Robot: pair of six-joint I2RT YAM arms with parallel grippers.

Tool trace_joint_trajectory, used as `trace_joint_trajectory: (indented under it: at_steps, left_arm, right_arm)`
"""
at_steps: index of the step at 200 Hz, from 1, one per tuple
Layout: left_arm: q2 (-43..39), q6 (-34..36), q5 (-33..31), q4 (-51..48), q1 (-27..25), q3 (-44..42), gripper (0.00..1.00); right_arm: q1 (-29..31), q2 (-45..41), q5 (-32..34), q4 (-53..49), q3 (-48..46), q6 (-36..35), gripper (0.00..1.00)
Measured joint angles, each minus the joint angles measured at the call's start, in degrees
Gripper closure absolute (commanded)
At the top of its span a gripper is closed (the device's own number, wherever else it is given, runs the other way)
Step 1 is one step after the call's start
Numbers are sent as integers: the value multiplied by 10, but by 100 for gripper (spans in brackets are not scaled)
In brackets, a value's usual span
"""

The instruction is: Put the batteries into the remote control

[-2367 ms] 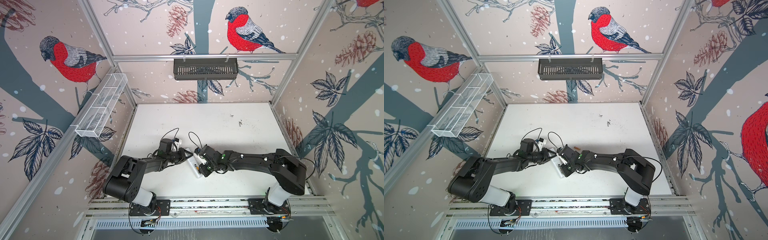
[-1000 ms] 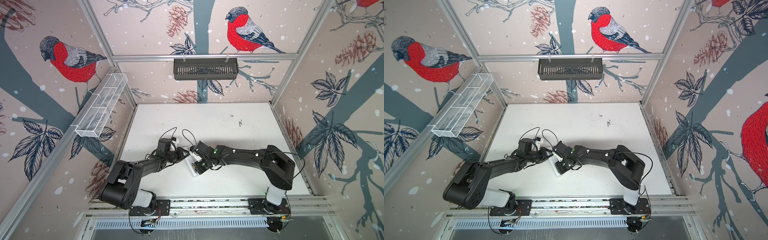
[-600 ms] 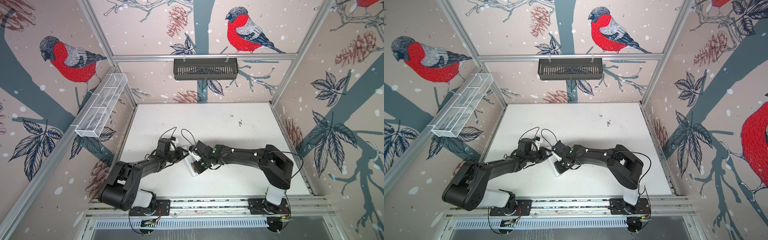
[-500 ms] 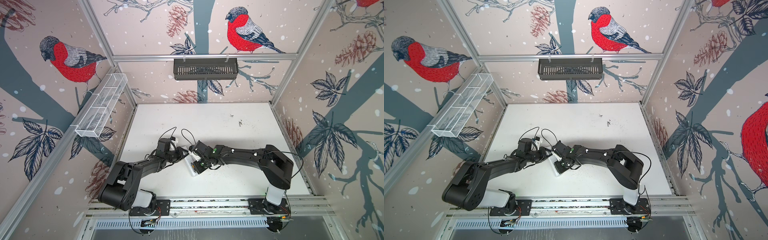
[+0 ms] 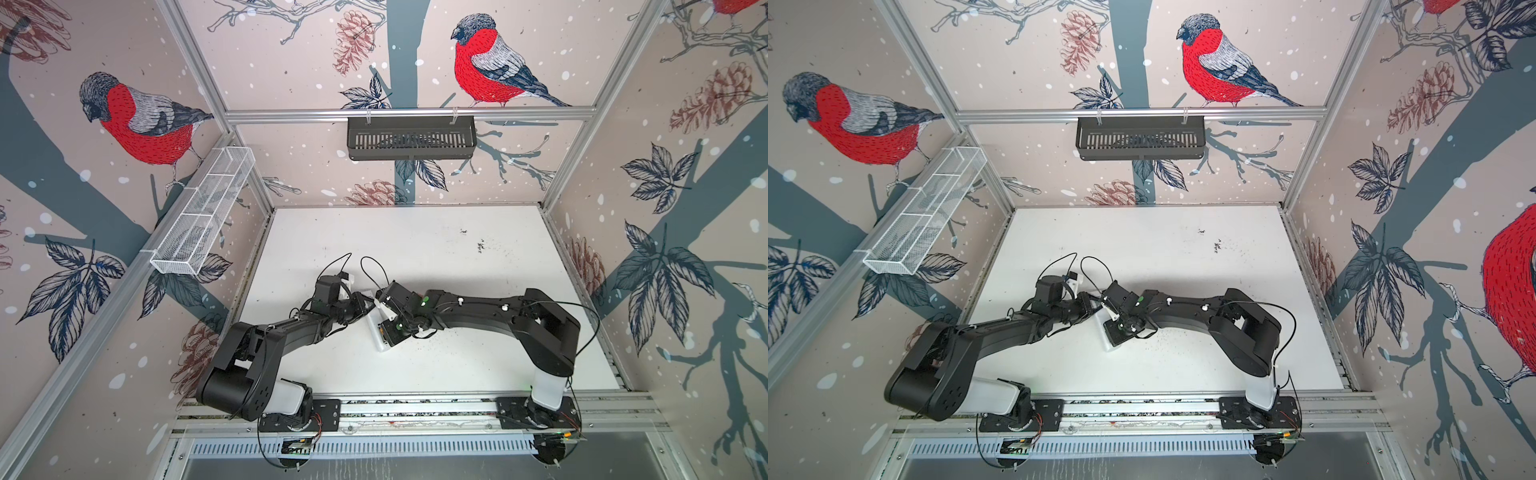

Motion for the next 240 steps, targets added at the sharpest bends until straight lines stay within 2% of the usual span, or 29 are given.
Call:
trace_joint_trajectory:
  at_steps: [36, 108, 183, 240]
  left_arm:
    - [0, 0, -5, 0, 0, 0, 100]
    - [3, 0, -11, 8, 0, 0, 100]
    - [2, 9, 0, 12, 0, -1, 100]
    - [0, 15, 21, -7, -3, -2, 100]
  right_arm:
    - [-5, 5, -10, 1, 1, 15, 93]
    - [-1, -23, 4, 103, -67, 68, 92]
    - [-11, -12, 34, 96, -28, 72, 92]
    - [-18, -2, 64, 84, -39, 70, 91]
